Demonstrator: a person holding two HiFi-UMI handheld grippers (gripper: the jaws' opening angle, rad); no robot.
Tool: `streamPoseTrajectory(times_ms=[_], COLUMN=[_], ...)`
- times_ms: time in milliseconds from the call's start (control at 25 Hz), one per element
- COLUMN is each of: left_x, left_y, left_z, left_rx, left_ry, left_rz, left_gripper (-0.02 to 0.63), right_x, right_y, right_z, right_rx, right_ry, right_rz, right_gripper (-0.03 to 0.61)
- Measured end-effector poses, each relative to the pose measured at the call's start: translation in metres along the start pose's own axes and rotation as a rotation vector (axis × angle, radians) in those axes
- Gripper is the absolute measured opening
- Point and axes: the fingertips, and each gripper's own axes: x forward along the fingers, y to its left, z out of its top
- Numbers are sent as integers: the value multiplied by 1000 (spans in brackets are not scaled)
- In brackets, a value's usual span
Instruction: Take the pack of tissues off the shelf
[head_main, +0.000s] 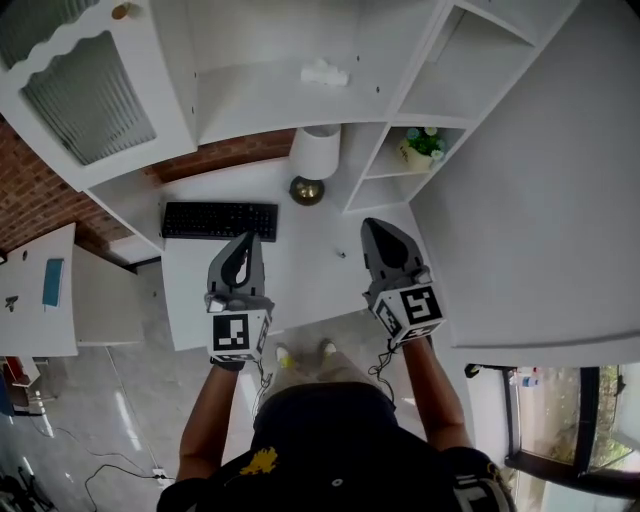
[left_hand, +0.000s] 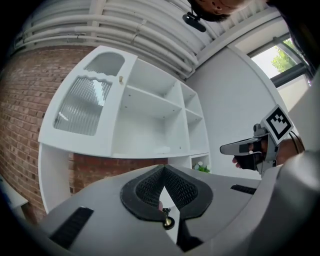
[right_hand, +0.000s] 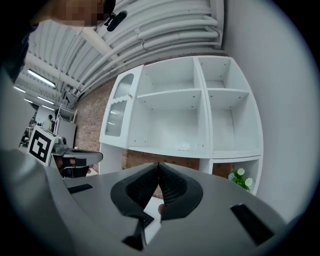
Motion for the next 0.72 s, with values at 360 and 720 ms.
streamPoseTrajectory(times_ms=[360, 720], left_x=[63, 125], left_y=[25, 41], left_z=[47, 83], left_rx=[57, 24], left_ry=[-47, -28], left_rz=[-6, -44], left_gripper=[18, 18], right_x=[76, 135], right_y=[-40, -59], right_z=[47, 95], right_rx=[-100, -269], right_ry=[-18, -18], right_rz=[72, 143], right_gripper=[5, 13])
